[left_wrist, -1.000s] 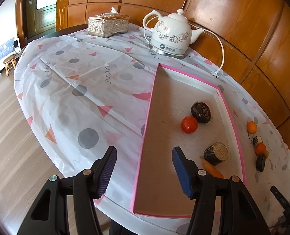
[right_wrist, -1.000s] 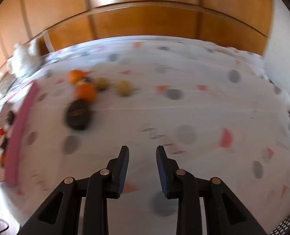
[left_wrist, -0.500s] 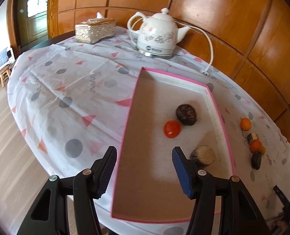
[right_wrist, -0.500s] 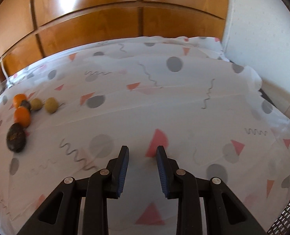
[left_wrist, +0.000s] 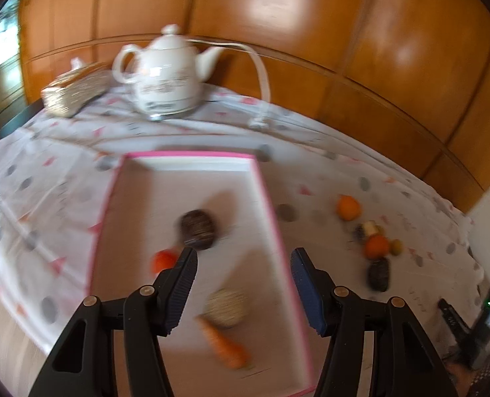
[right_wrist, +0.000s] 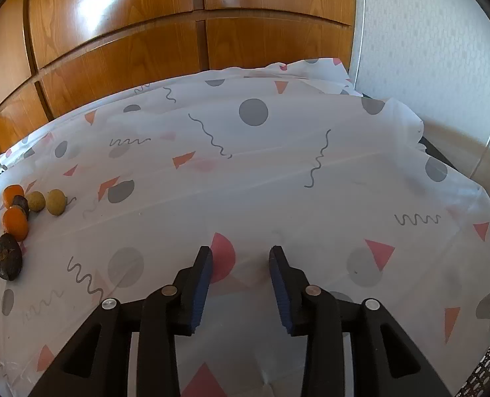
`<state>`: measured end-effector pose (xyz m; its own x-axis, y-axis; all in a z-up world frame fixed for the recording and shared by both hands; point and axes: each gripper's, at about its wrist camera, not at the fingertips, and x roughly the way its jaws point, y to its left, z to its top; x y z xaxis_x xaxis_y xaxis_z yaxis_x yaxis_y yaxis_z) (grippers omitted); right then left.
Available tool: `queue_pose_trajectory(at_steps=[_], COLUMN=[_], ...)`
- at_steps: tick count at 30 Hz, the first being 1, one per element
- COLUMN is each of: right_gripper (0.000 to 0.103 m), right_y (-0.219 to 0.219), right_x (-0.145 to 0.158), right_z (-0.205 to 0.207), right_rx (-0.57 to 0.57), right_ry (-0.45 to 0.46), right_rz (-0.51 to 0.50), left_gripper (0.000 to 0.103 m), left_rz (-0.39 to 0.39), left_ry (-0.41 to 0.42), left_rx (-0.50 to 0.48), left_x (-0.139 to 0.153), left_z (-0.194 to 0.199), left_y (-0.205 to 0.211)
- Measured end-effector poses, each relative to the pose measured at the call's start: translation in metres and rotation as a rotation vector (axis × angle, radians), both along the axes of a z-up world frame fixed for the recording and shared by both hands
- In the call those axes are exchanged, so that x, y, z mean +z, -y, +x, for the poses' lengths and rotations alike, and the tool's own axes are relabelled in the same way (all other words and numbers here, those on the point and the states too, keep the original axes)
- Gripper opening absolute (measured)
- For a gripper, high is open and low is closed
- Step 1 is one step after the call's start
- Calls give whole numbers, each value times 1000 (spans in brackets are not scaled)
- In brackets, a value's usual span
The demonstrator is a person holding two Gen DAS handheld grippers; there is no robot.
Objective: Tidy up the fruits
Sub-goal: 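Reach the left gripper past the tray toward the large orange, then close the left gripper on the large orange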
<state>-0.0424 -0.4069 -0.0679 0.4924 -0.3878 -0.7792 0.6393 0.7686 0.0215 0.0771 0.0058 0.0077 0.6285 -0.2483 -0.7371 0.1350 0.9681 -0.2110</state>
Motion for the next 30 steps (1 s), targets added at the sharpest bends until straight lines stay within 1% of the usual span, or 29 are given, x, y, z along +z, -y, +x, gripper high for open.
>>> queue_pose_trajectory(at_steps=[5,8,10,13,16,21,27,30], right_gripper=[39,41,44,49,51,53,54,55], right_y=[2,1,1,0,0,-1,-1,-1], right_x=[0,0,0,-1,-1,-1,-2,-2], right_z=[-1,-1,-1,0,1,1,1,1], right_rx=[-2,-2,4,13,19,23,25,25], right_ry=[-2,-4,1,0,4,8,20,20], right_rz=[13,18,22,28,29,30,32,32], left_gripper=[59,59,53,50,50,49,49,49], left_rz=[-18,-23,-23,-26,-41,-52,-65,-79], left_ry=[-14,-37,-57,-95,-130,-165,-191,-226], left_rx=[-106,-145,-164,-190,-200,-205,-191,-183], left_x=[3,-3,-9,-21,-32,-44,-54,-63], left_z=[25,41,50,66,79,97,119,132], left_y=[49,75,89,111,128,149,169,177])
